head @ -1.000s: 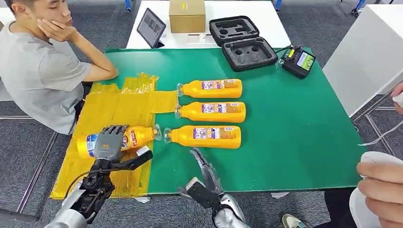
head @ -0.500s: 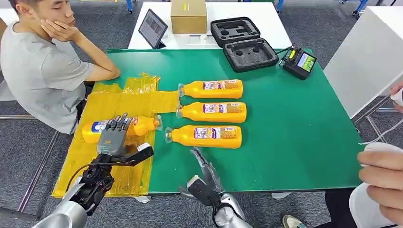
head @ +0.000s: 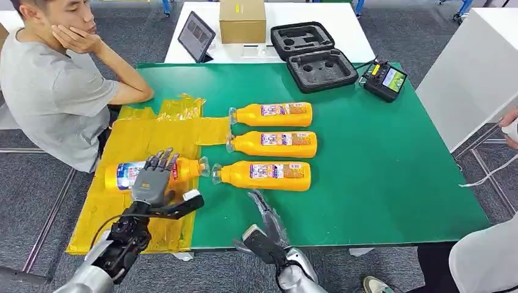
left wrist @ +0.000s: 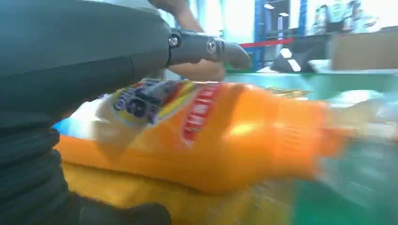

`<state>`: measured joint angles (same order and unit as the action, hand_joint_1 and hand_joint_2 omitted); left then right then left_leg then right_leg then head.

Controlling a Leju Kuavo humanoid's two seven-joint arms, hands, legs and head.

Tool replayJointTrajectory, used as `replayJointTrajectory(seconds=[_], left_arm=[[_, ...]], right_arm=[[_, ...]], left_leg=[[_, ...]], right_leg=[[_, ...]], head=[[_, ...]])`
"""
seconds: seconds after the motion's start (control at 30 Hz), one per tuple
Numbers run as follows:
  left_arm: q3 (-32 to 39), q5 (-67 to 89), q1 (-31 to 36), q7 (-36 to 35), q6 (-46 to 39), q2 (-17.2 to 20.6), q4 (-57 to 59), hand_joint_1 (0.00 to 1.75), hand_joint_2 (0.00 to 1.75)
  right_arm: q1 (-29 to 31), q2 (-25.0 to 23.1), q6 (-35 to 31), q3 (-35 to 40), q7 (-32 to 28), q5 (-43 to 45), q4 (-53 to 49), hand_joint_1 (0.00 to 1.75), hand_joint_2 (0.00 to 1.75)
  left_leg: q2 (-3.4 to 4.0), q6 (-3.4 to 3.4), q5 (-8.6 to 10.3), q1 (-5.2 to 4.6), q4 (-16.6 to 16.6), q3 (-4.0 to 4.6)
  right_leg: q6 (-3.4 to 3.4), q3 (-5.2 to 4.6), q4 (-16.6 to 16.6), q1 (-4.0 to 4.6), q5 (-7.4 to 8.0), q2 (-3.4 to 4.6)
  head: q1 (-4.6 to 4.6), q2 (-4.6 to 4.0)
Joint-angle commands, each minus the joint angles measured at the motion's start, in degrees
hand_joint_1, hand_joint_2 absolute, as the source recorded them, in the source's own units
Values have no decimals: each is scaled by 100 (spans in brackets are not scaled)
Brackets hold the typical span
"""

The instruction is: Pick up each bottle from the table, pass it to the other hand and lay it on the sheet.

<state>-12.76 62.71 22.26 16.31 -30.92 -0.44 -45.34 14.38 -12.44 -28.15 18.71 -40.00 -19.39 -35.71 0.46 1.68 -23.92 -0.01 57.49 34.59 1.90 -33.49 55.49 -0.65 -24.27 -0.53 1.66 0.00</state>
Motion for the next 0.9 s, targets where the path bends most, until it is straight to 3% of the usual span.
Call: replayJointTrajectory(seconds=[0.03, 0.17, 0.33, 0.43, 0.53, 0.57, 0.6, 0.67, 0.73, 0.9], left_arm=[[-665, -219, -1152, 169, -62, 335, -2539, 0, 175], [-678, -245, -1202, 149, -10, 358, -2675, 0, 175], [-989, -1962, -1545, 1085, 644, 423, -3792, 0, 175], [-1038, -2287, -1700, 1211, 746, 457, -4168, 0, 175], [-970, -2761, -1875, 1756, 286, 222, -4420, 0, 175], [-967, -3169, -1943, 1938, 253, 106, -4439, 0, 175], [-957, -3402, -1965, 1993, 264, 45, -4404, 0, 175], [-956, -3946, -1926, 2081, 233, -105, -4004, 0, 175], [-985, -4254, -1796, 2150, 202, -172, -3451, 0, 175], [-1067, -4509, -1643, 2369, 134, -242, -2968, 0, 175]], right_arm=[[8, 137, -121, 161, 0, 40, 104, 0, 175], [4, 137, -122, 168, 0, 45, 101, 0, 175], [-18, 174, -169, 374, 0, 60, -4, 0, 175], [-50, 210, -245, 479, 0, 71, -104, 0, 175], [-235, 386, -1185, 801, 0, -187, -839, 0, 175], [-545, 203, -1185, -203, 0, -1597, -1488, 0, 175], [-704, 63, -1185, -616, 0, -2210, -1839, 0, 175], [-1188, -346, -1185, -1736, 0, -4386, -3205, 0, 175], [-1284, -485, -1185, -2340, 0, -5405, -3608, 0, 175], [-1141, -164, -1185, -2761, 464, -5896, -3728, 0, 175]], left_leg=[[8, -9, -16, 6, 3, -11], [1, -10, -13, 4, 2, 2], [0, -7, -10, 5, 3, 16], [0, -11, -21, 9, 10, 5], [5, -10, -22, 8, 8, 6], [1, -8, -15, 6, 6, 17], [-6, -5, -7, 1, 1, 26], [-13, -9, -17, 4, 6, 14], [-14, -8, -6, 0, 2, 29], [-39, -4, 0, -4, -7, 19]], right_leg=[[-7, 7, 0, 5, -10, 15], [-7, -7, 1, 4, -10, 7], [-6, -22, 2, 5, -7, 6], [-8, -9, 6, 8, -17, 9], [-7, -11, 4, 7, -16, 13], [-5, -19, 3, 5, -12, 7], [-3, -28, 1, 1, -7, -1], [-6, -15, 6, 3, -19, -6], [-5, -33, 7, 0, -11, -8], [-2, -18, -3, -5, -11, -34]], head=[[-2, 0], [-2, 0], [0, 0], [-2, 0], [0, 0], [-2, 0], [-2, 0], [-2, 0], [-2, 0], [2, 0]])
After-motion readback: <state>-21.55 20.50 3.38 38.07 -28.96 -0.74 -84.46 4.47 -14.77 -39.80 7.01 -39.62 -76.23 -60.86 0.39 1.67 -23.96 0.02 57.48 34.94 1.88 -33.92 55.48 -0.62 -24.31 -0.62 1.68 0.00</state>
